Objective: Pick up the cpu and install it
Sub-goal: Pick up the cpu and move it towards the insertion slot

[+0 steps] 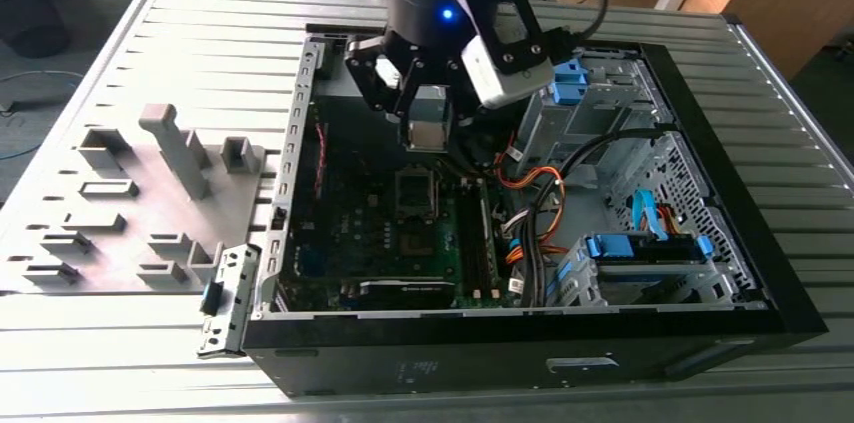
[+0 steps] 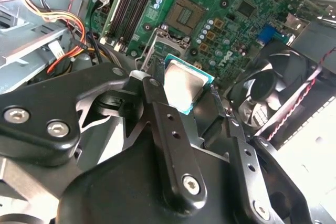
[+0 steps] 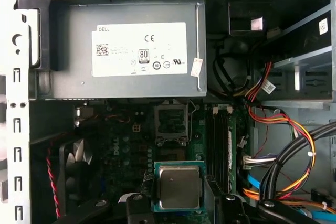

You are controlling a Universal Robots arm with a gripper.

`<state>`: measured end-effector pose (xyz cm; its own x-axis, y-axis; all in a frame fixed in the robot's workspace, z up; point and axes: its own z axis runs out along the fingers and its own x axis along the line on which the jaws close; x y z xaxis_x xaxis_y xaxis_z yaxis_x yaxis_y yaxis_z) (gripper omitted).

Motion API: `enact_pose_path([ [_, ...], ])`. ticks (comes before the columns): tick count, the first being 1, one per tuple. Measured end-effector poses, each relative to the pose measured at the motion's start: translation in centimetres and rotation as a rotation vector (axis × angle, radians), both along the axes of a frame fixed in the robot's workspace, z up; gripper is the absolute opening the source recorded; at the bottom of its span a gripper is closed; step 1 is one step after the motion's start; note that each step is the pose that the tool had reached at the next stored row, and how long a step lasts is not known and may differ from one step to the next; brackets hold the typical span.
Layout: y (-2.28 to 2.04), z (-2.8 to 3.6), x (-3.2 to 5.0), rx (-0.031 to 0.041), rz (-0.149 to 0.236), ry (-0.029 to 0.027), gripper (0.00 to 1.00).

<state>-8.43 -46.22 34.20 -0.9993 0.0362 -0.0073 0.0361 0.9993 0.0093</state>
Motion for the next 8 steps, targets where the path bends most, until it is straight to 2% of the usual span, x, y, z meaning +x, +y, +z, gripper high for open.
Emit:
enact_pose_path([
  [2, -0.01, -0.04, 0.31, 0.0, 0.0, 0.0075, 0.47],
  [6, -0.01, -0.04, 0.33, -0.0001, 0.0, 0.0082, 0.47],
  [8, 0.0, -0.06, 0.31, 0.0, 0.0, 0.0051, 0.47],
])
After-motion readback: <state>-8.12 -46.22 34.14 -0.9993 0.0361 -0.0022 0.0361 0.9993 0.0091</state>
